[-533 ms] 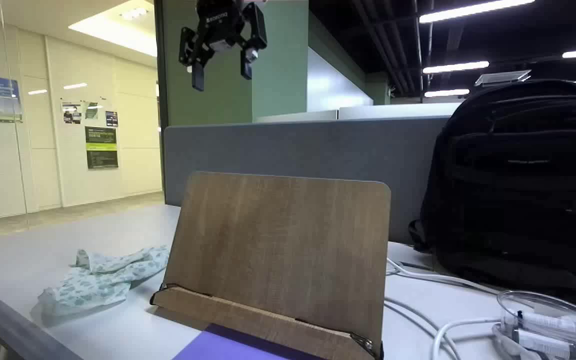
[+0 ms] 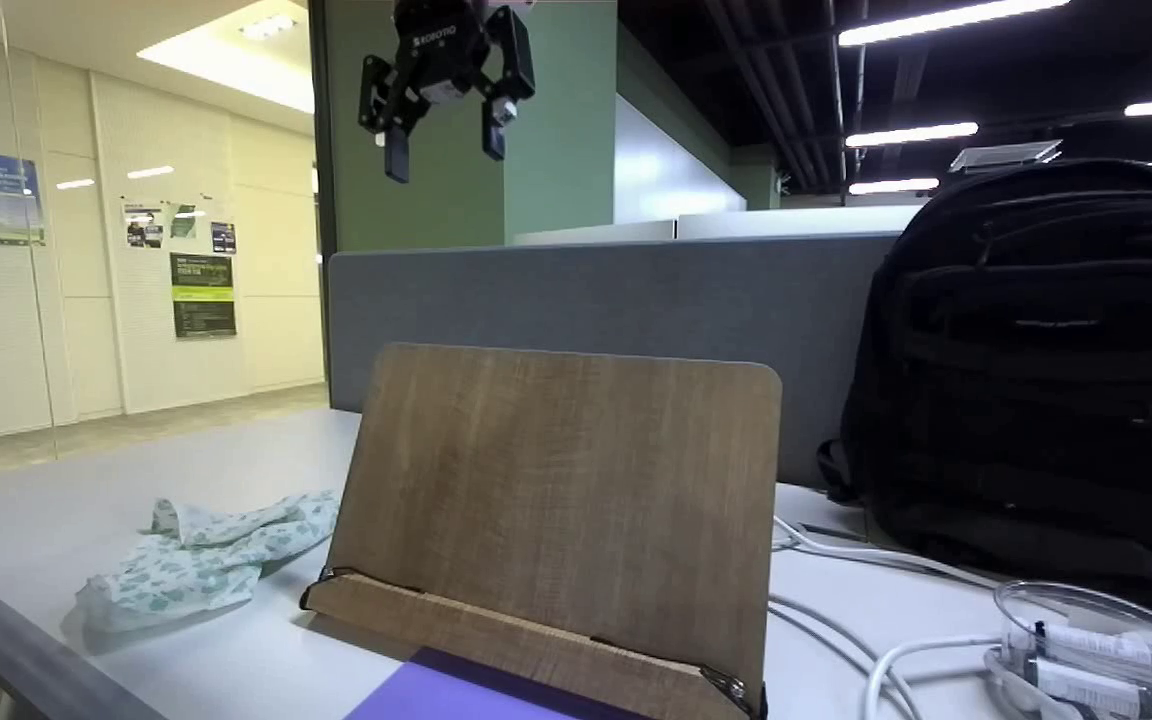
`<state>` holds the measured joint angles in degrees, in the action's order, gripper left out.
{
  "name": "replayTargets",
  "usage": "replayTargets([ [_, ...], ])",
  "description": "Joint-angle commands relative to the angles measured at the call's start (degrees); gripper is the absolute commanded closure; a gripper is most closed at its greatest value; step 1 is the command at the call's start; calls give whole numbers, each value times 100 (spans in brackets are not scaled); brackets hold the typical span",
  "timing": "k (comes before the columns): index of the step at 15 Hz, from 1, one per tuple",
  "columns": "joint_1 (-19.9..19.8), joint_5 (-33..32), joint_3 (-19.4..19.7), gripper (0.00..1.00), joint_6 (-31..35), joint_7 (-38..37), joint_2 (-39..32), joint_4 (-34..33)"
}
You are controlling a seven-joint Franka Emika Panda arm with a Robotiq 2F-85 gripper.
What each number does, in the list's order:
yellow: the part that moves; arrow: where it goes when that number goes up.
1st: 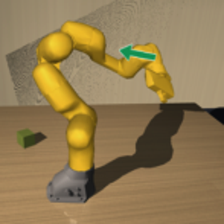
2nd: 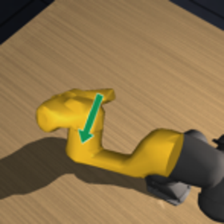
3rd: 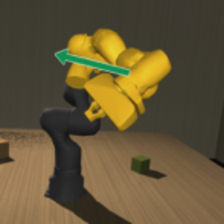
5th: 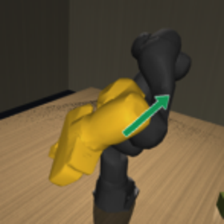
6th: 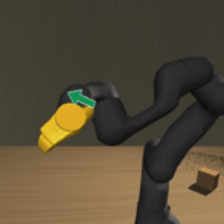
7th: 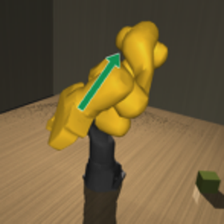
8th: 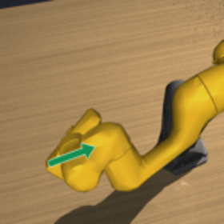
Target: Place the cloth on the brown stand
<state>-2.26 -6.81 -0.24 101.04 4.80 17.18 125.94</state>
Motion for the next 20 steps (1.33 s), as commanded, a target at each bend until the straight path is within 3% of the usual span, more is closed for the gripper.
replayTargets([
  [1, 62, -14, 54, 0, -15, -14, -3, -11],
  [7, 438, -138, -383, 0, 244, -191, -262, 37],
  [14, 1126, -415, -1208, 0, 1525, -792, -785, 501],
  [20, 1605, -97, -1559, 0, 2151, -836, -1350, 1029],
])
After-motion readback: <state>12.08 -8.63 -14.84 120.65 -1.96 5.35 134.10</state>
